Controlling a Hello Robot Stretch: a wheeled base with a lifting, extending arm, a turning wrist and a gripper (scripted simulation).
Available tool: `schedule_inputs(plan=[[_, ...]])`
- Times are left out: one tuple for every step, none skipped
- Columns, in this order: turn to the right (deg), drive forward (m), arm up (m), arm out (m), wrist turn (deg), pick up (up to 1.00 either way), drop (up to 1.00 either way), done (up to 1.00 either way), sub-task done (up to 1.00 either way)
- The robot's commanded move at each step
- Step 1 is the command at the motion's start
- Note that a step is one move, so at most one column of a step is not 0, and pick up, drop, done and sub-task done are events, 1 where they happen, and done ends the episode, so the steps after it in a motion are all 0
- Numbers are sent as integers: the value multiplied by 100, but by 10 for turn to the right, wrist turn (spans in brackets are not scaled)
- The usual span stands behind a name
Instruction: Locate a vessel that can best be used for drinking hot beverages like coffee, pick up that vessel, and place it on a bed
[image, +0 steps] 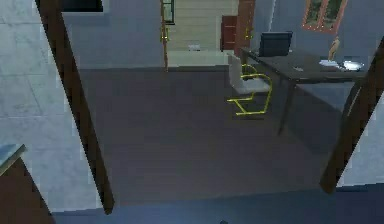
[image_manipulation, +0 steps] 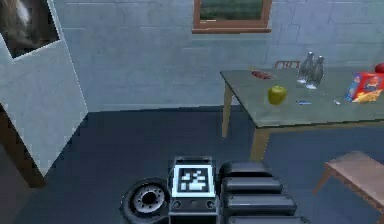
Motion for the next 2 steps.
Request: schedule_inputs(plan=[[0, 80, 0, 0, 0, 0, 0, 0, 0], [-30, 0, 0, 0, 0, 0, 0, 0, 0]])
